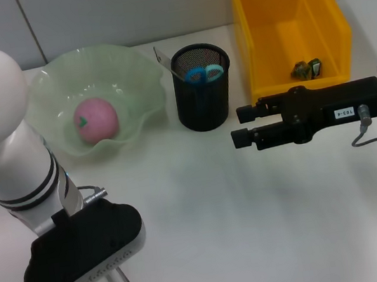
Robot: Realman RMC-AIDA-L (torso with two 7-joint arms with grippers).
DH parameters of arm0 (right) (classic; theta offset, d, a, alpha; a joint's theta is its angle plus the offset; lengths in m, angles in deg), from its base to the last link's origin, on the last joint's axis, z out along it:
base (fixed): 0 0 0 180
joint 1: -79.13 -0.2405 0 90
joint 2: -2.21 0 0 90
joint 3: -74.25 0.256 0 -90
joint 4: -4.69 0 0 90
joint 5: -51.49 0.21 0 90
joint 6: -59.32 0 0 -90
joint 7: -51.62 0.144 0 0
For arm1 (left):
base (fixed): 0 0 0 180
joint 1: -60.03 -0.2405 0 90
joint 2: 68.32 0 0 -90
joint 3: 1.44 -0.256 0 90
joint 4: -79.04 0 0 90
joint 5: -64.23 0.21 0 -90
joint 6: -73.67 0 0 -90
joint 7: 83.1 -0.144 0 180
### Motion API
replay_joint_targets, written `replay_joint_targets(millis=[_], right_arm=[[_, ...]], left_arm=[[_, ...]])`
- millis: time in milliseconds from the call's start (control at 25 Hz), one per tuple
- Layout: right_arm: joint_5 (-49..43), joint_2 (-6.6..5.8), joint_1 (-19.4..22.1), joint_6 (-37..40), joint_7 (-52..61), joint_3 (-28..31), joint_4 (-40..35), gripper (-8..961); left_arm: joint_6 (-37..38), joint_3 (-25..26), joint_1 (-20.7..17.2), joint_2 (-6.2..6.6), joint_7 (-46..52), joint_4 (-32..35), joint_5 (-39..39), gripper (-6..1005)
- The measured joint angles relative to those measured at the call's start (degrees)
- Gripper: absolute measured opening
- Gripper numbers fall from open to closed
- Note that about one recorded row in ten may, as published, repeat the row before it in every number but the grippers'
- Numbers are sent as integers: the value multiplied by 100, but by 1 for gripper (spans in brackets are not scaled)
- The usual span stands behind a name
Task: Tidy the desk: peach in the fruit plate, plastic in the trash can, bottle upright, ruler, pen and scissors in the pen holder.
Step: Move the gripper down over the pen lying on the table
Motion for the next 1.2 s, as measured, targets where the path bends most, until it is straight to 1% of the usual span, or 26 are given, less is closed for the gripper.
replay_joint_targets(millis=[200,720,960,1200], right_arm=[[0,0,-8,9,0,0,0,701],[-36,0,-15,9,24,0,0,700],[-42,13,-15,9,10,0,17,699],[-50,30,-15,8,7,0,18,699]], left_arm=[[4,-3,0,0,-1,-6,-1,342],[-34,-12,2,0,-93,-51,-5,336],[-36,-12,0,0,-95,-50,-20,291],[-35,-12,-24,0,-101,-49,-27,289]])
